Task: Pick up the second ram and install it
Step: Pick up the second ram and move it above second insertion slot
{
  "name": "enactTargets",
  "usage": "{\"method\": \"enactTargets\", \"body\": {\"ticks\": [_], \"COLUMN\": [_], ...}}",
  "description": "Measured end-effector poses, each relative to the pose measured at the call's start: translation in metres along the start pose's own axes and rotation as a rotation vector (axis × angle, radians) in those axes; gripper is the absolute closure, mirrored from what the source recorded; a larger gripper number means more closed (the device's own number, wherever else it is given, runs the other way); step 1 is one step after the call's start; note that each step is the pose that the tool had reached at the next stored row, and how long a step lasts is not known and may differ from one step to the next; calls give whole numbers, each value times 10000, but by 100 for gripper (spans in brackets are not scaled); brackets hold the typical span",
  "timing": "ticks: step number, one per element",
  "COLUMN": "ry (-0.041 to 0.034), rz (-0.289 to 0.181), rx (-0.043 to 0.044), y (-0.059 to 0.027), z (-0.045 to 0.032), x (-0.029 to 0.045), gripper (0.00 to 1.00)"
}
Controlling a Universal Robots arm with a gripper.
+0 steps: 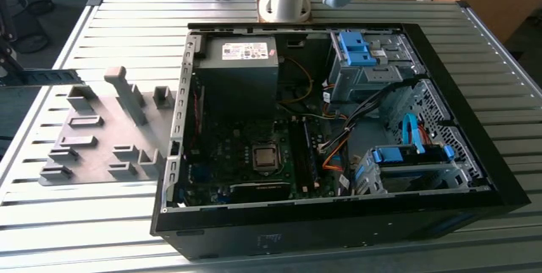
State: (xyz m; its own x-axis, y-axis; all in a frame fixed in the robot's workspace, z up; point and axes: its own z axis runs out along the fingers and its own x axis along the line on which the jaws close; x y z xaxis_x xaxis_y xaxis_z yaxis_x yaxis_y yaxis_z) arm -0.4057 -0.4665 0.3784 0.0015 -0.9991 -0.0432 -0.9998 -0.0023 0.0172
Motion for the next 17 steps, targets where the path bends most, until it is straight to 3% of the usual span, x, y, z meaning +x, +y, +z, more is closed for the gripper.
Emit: {"method": "enactTargets", "body": {"ticks": [12,17], "ry": [2,6], "rz": [0,1], "rx": [2,1], "y": [2,0], "z": [-101,-107], "x": [-9,-10], "gripper": [86,86]}}
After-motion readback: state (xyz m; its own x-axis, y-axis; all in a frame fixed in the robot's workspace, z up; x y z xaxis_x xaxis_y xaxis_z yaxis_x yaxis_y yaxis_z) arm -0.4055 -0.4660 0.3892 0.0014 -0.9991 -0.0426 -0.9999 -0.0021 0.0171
